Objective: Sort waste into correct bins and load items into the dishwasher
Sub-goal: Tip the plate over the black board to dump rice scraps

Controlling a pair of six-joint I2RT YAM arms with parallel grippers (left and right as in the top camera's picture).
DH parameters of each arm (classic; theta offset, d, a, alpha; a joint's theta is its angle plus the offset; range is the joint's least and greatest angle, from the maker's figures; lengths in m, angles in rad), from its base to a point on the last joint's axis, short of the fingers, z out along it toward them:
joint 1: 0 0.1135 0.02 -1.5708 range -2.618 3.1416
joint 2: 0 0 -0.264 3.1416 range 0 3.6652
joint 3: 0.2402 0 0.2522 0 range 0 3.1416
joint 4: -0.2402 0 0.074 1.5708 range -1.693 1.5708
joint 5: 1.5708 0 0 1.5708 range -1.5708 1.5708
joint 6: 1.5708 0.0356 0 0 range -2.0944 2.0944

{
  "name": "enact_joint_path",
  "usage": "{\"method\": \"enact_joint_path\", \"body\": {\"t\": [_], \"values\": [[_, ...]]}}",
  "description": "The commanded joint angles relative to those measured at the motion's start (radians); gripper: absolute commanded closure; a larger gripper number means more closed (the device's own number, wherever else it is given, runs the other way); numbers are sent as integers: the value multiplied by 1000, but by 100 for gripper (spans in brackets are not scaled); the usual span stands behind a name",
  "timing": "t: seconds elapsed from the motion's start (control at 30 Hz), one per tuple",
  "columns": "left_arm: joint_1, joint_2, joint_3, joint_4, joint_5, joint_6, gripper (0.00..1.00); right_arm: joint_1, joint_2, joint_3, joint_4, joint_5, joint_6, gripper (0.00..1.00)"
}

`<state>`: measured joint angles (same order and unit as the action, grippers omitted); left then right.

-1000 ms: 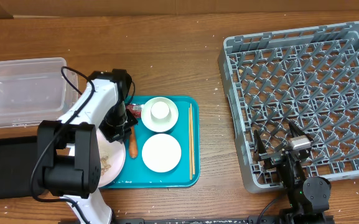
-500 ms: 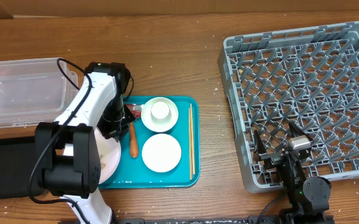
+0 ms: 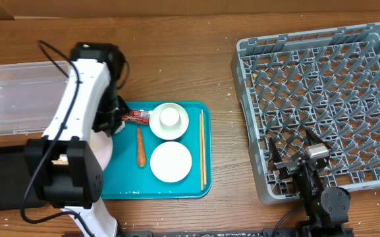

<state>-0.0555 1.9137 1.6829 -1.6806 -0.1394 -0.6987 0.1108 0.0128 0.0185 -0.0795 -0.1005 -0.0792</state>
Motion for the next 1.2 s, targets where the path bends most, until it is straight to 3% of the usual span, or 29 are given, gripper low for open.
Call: {"method": "enact_joint_path", "body": {"t": [0.0,0.23,0.47,0.77,1.17], "values": [[105,-7,82,-10,-19,66,96,-8,-9,-10,4,3,4,0],[325,-8,91,2,-9,128,96,-8,-9,-10,4,3,4,0],[545,-7,91,195,159,319,96,-8,-9,-10,4,3,4,0],[759,-6,80,344,265,419,96,-8,-9,-10,4,3,4,0],[1010,-6,42,344,766,570,96,-8,-9,-10,4,3,4,0]]}}
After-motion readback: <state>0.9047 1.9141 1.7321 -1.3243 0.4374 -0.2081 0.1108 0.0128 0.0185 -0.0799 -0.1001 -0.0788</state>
